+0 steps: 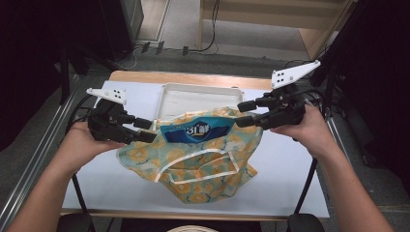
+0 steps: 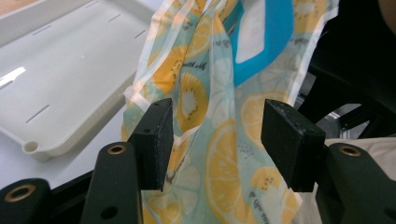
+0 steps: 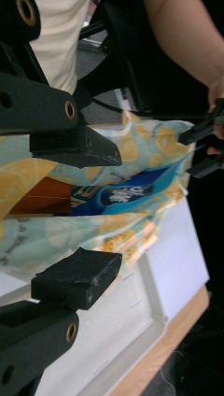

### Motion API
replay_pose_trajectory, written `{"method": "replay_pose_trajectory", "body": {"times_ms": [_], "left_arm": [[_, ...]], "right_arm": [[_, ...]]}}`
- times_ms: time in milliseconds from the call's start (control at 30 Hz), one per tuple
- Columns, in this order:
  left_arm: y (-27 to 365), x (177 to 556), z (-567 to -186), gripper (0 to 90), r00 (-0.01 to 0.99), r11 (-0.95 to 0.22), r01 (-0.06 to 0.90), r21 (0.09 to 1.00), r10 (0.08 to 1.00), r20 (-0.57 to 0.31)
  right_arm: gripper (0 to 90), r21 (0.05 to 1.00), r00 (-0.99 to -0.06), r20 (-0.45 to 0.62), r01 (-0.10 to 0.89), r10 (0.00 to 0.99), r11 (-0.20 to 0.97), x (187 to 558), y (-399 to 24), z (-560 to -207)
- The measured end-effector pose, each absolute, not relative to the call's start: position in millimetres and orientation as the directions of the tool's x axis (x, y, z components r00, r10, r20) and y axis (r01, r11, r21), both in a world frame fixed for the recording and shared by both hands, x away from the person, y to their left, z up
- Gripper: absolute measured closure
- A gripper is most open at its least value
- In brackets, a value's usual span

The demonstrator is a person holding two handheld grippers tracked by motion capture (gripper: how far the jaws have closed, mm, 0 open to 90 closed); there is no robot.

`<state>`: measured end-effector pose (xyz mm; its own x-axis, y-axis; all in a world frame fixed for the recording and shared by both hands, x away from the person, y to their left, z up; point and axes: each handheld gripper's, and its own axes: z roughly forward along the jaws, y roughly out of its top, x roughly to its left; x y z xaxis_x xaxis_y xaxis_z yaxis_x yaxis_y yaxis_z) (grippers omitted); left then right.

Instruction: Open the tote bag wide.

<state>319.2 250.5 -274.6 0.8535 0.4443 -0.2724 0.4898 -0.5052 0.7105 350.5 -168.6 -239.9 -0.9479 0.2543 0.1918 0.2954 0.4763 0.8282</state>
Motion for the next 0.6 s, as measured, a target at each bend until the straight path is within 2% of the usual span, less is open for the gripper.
{"method": "replay_pose_trajectory", "body": {"times_ms": [233, 367, 400, 433, 500, 567, 600], "left_arm": [[248, 319, -282, 48.3, 0.847, -0.527, 0.494, 0.692, 0.469, -0.248], [247, 319, -284, 60.5, 0.85, -0.545, 0.487, 0.682, 0.477, -0.226], [247, 319, -285, 65.9, 0.85, -0.549, 0.486, 0.68, 0.477, -0.222], [247, 320, -285, 65.9, 0.848, -0.547, 0.49, 0.679, 0.481, -0.224], [247, 320, -285, 76.4, 0.844, -0.546, 0.495, 0.677, 0.487, -0.224], [248, 320, -284, 86.6, 0.841, -0.537, 0.497, 0.682, 0.492, -0.226], [249, 320, -283, 88.2, 0.839, -0.526, 0.497, 0.691, 0.494, -0.227]], "right_arm": [[53.1, 0.797, -0.942, 0.158, 0.299, 0.297, 0.524, 349, -168, -253], [60.3, 0.796, -0.93, 0.16, 0.32, 0.332, 0.513, 352, -177, -258], [64.1, 0.792, -0.925, 0.158, 0.328, 0.346, 0.515, 352, -179, -259], [68.4, 0.788, -0.924, 0.163, 0.334, 0.347, 0.517, 352, -181, -260], [79.1, 0.781, -0.92, 0.158, 0.338, 0.358, 0.526, 350, -184, -263], [85.7, 0.771, -0.919, 0.147, 0.338, 0.366, 0.54, 346, -188, -265], [86.2, 0.769, -0.92, 0.143, 0.335, 0.366, 0.543, 345, -190, -266]]}}
